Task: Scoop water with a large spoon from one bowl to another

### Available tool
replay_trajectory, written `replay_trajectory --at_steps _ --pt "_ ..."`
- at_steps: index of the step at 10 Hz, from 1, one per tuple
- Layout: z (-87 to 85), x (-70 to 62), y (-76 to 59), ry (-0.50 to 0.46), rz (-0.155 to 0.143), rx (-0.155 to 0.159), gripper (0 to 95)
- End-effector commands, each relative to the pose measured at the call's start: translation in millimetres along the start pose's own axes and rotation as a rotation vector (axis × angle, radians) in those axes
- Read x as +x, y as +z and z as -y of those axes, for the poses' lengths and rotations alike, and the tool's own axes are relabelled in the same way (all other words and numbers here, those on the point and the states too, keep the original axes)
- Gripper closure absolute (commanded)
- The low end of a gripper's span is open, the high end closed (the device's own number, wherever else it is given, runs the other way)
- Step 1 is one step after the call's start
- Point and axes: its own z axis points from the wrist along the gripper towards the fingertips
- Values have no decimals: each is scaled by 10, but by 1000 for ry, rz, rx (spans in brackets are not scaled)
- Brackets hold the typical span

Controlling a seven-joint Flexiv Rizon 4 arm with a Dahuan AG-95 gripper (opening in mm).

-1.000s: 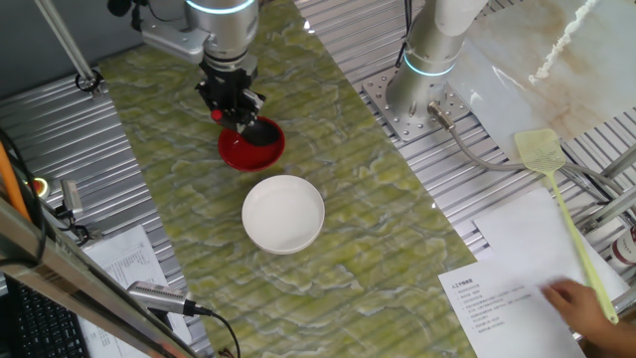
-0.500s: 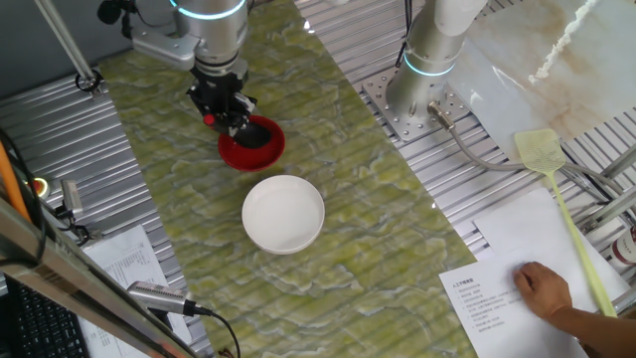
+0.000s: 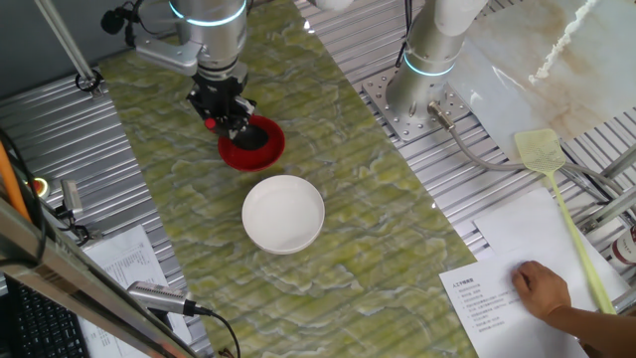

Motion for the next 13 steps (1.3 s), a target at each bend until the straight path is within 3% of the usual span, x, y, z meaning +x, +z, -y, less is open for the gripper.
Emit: replay_trajectory --at_steps 1,3,13 --pt "-12 -1 37 -23 0 -1 950" --pt "-14 -14 115 -50 -3 -10 950" --pt "-7 -15 238 -123 -11 -19 950"
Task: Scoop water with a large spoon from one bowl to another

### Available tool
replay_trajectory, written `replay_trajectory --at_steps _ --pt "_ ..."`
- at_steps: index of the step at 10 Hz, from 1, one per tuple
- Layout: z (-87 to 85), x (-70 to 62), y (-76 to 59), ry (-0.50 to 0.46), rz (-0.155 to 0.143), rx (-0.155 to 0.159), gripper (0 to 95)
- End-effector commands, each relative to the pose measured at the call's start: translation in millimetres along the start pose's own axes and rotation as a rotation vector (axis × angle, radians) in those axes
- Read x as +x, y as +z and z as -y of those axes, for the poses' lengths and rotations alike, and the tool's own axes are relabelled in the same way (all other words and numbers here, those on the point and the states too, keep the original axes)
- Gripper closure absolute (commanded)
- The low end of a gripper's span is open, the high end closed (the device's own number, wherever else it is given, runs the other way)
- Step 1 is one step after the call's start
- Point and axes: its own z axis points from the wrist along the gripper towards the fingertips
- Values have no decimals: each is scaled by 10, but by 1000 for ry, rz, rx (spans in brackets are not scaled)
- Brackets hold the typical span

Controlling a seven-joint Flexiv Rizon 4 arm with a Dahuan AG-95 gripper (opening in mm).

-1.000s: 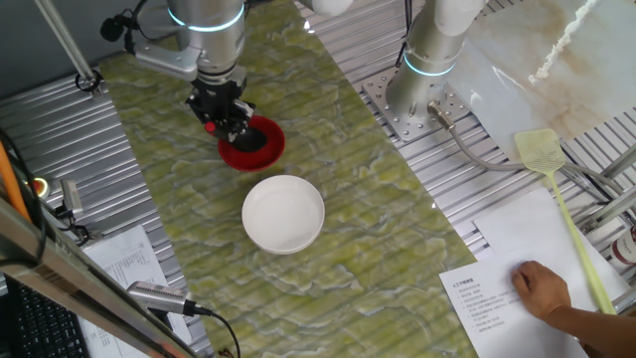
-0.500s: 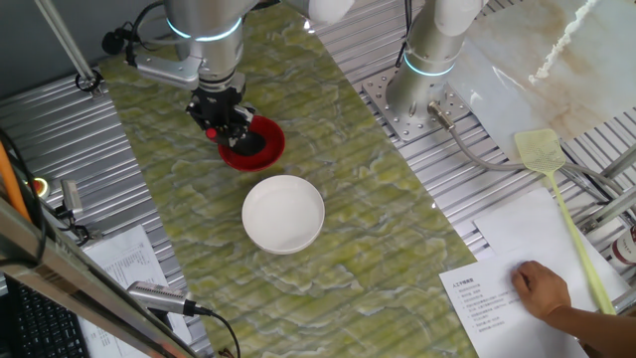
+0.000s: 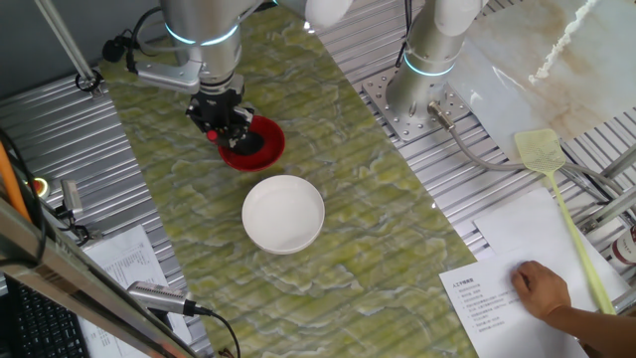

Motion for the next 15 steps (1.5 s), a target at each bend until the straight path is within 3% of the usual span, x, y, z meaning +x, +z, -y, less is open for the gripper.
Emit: replay_trajectory --at_steps 1,7,15 --pt "3 10 23 -2 4 0 950" --pt "7 14 56 -8 -3 -13 950" --pt "16 23 123 -12 12 -26 950"
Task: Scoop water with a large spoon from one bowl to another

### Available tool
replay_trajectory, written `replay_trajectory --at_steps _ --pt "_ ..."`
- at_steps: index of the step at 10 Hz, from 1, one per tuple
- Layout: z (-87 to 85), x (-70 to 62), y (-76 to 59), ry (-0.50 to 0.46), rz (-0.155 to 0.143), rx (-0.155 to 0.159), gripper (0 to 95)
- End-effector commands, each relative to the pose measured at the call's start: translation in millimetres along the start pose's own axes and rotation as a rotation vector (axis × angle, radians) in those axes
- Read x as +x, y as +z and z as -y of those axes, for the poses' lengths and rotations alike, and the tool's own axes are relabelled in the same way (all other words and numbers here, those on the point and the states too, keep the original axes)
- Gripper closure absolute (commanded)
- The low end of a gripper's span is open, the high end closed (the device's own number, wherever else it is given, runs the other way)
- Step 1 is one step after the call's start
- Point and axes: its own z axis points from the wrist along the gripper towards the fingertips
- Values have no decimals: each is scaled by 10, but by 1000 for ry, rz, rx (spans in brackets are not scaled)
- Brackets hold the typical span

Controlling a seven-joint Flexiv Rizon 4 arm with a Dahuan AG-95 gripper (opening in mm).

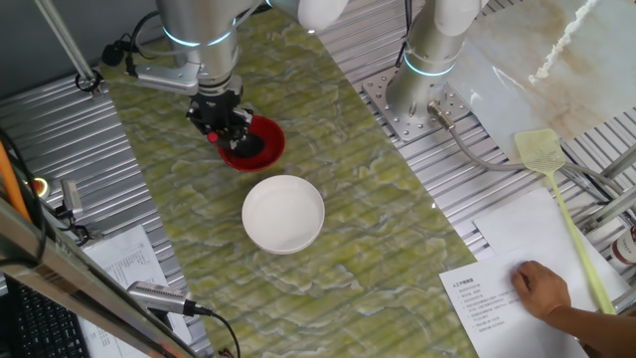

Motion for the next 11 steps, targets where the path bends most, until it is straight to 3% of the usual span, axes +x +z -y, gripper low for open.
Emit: replay_trajectory --at_steps 1,11 --pt "8 -2 27 1 1 -4 950" --pt "16 8 109 12 6 -8 950"
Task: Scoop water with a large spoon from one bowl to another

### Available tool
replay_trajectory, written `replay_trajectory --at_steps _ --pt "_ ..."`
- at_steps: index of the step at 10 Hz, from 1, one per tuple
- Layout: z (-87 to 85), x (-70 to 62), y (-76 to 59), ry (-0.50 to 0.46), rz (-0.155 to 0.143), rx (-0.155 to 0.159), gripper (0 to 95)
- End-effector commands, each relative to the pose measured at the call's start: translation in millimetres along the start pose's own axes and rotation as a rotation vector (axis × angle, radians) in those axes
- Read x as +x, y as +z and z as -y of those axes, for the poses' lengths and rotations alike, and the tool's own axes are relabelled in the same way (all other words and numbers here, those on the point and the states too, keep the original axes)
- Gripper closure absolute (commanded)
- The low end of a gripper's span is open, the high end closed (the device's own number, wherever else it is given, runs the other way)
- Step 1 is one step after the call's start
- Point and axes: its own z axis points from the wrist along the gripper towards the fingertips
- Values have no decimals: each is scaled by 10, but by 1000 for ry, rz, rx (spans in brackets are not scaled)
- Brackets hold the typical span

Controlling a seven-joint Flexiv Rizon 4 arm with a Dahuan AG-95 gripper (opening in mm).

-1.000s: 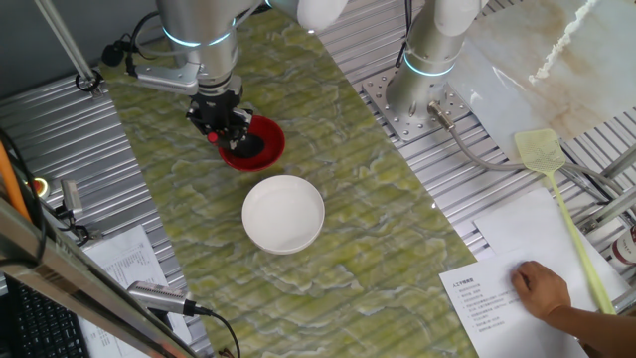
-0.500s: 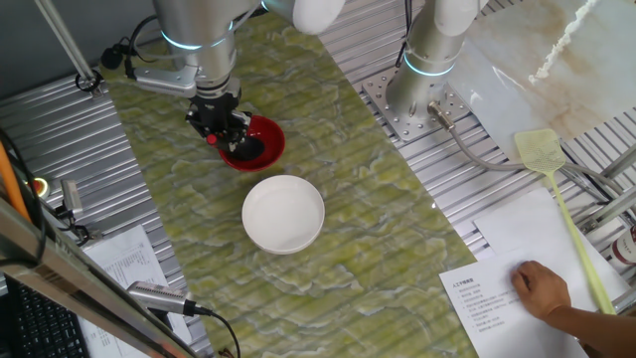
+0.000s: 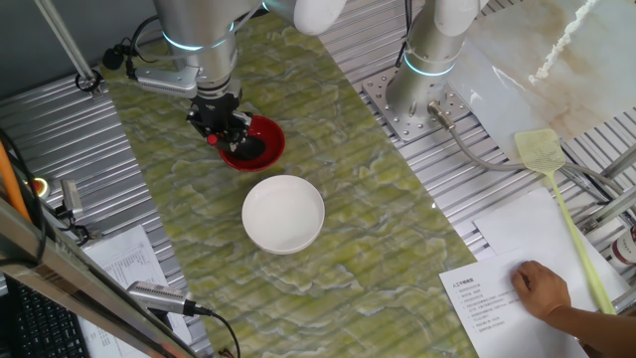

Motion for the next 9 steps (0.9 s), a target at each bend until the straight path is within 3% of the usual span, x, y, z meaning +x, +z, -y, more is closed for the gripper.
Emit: replay_trajectory --at_steps 1,9 --pt "-2 2 -4 7 1 0 950" --pt "-17 -21 15 69 3 0 950"
